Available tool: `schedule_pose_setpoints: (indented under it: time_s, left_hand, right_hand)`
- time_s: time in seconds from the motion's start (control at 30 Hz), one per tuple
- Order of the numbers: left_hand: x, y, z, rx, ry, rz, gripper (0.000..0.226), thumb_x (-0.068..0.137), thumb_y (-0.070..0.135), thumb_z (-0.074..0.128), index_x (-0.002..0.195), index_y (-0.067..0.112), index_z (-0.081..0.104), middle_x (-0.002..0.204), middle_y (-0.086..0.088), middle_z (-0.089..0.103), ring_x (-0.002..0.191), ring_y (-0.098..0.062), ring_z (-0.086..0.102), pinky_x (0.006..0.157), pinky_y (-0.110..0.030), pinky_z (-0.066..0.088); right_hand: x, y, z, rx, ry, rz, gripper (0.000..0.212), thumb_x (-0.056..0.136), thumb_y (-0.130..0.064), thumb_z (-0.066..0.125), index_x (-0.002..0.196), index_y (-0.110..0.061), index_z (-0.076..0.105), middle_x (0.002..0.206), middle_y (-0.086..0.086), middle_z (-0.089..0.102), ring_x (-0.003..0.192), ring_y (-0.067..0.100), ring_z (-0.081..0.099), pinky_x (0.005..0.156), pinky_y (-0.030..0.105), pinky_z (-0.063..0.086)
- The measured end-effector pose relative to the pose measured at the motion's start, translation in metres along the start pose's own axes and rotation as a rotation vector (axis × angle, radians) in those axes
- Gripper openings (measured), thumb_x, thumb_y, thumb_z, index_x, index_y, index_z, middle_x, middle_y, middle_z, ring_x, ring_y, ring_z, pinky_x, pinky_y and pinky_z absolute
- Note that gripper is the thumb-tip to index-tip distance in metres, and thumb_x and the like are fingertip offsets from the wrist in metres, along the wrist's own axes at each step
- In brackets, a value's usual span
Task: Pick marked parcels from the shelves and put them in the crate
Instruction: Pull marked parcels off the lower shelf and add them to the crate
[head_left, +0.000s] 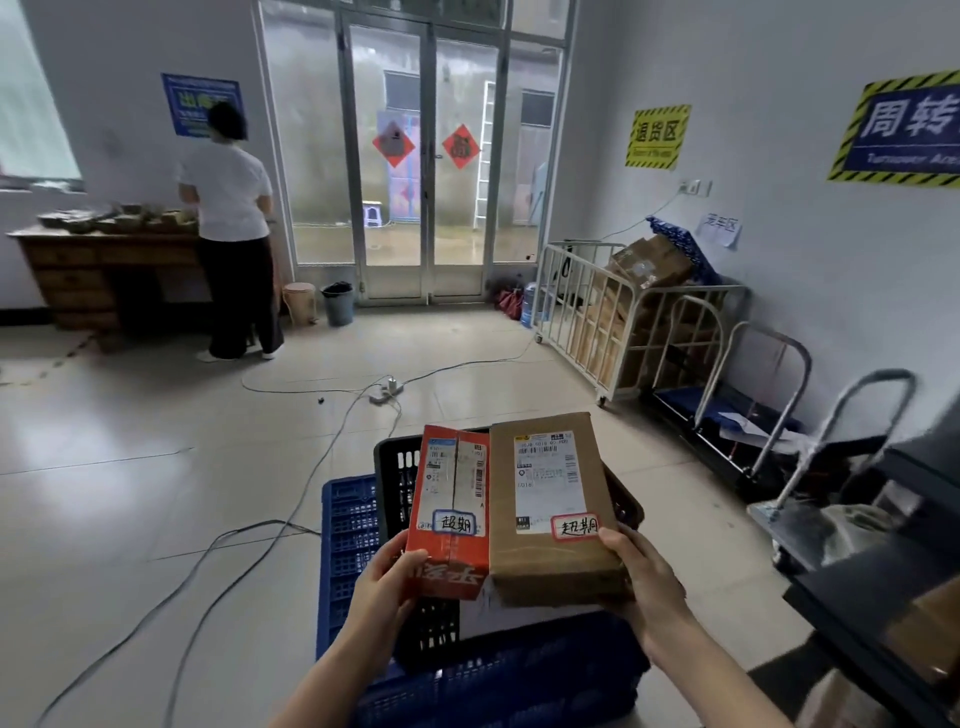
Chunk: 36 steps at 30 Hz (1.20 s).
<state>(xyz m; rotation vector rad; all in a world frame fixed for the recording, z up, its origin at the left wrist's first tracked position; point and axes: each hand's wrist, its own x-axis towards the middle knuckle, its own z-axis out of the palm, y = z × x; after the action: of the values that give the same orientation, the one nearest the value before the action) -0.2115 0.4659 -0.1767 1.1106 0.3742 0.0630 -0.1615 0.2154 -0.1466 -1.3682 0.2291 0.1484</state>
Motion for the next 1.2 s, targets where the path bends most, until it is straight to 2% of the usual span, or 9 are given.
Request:
schedule_pose_setpoints:
  time_s: [0.17,0.27,0.53,0.63,0.7,0.8,0.97,1.13,1.2]
  left_hand:
    - [0.068,0.001,0.013,-0.014,0.063,0.008,0.034,0.088,0.009,0.056,0.119,0.02,0.052,0.111,-0.015,0.062,0.1,-0.029,0.06,0.072,-0.034,0.051]
    - [0.11,-0.002,0.023,-0.013,0.128,0.004,0.032,0.088,0.011,0.056,0.119,0.021,0.052,0.111,-0.014,0.061,0.101,-0.029,0.058,0.072,-0.035,0.051]
    - [0.191,-0.002,0.03,-0.008,0.374,-0.015,0.032,0.089,0.009,0.055,0.12,0.017,0.052,0.106,-0.014,0.062,0.092,-0.024,0.06,0.068,-0.032,0.047]
    - [0.204,-0.004,0.026,0.023,0.438,-0.032,0.029,0.09,0.006,0.054,0.116,0.017,0.052,0.101,-0.01,0.064,0.088,-0.021,0.06,0.059,-0.026,0.052]
    - [0.213,-0.005,0.021,0.041,0.478,-0.051,0.027,0.09,0.004,0.053,0.114,0.016,0.054,0.098,-0.009,0.065,0.086,-0.02,0.061,0.053,-0.022,0.054]
    - [0.229,-0.009,0.011,0.071,0.508,-0.089,0.032,0.09,0.005,0.053,0.12,0.016,0.054,0.101,-0.008,0.066,0.091,-0.02,0.061,0.067,-0.029,0.049]
    - [0.252,-0.016,0.006,0.126,0.494,-0.146,0.035,0.089,0.006,0.054,0.121,0.021,0.053,0.104,-0.004,0.066,0.098,-0.018,0.059,0.081,-0.029,0.044]
    - [0.266,-0.02,0.004,0.178,0.456,-0.192,0.032,0.09,0.007,0.053,0.117,0.025,0.053,0.107,-0.006,0.066,0.1,-0.017,0.061,0.075,-0.024,0.045]
    - [0.269,-0.025,0.002,0.183,0.462,-0.203,0.03,0.09,0.008,0.053,0.114,0.027,0.053,0.105,-0.005,0.066,0.099,-0.017,0.061,0.075,-0.024,0.045]
  right_hand:
    - [0.09,-0.008,0.008,-0.055,-0.058,0.036,0.033,0.081,-0.025,0.066,0.114,-0.023,0.057,0.107,0.013,0.061,0.099,0.032,0.058,0.088,0.052,0.051]
    - [0.151,-0.017,0.008,-0.094,-0.116,0.063,0.029,0.082,-0.022,0.065,0.11,-0.021,0.058,0.103,0.012,0.062,0.094,0.03,0.059,0.074,0.043,0.054]
    - [0.317,-0.025,0.005,-0.387,-0.392,0.174,0.038,0.082,-0.024,0.065,0.119,-0.019,0.056,0.113,0.014,0.06,0.097,0.027,0.059,0.059,0.029,0.049]
    - [0.368,-0.012,0.005,-0.569,-0.536,0.197,0.064,0.059,-0.043,0.076,0.116,-0.02,0.062,0.113,0.011,0.065,0.102,0.027,0.062,0.083,0.041,0.053]
    - [0.395,0.0,0.007,-0.693,-0.638,0.24,0.073,0.045,-0.047,0.078,0.111,-0.02,0.065,0.109,0.01,0.068,0.102,0.027,0.064,0.096,0.047,0.048]
    - [0.423,0.015,0.016,-0.819,-0.813,0.335,0.067,0.047,-0.045,0.077,0.108,-0.021,0.068,0.11,0.01,0.069,0.103,0.026,0.065,0.098,0.046,0.047]
    - [0.449,0.031,0.037,-0.961,-1.036,0.466,0.06,0.053,-0.045,0.073,0.11,-0.025,0.068,0.109,0.003,0.069,0.102,0.017,0.064,0.093,0.031,0.051]
    - [0.464,0.053,0.055,-1.092,-1.188,0.565,0.057,0.058,-0.04,0.073,0.112,-0.023,0.067,0.111,0.008,0.069,0.108,0.029,0.062,0.096,0.048,0.047]
    - [0.465,0.063,0.061,-1.148,-1.254,0.607,0.056,0.056,-0.041,0.073,0.11,-0.025,0.068,0.112,0.006,0.069,0.11,0.029,0.061,0.097,0.046,0.047]
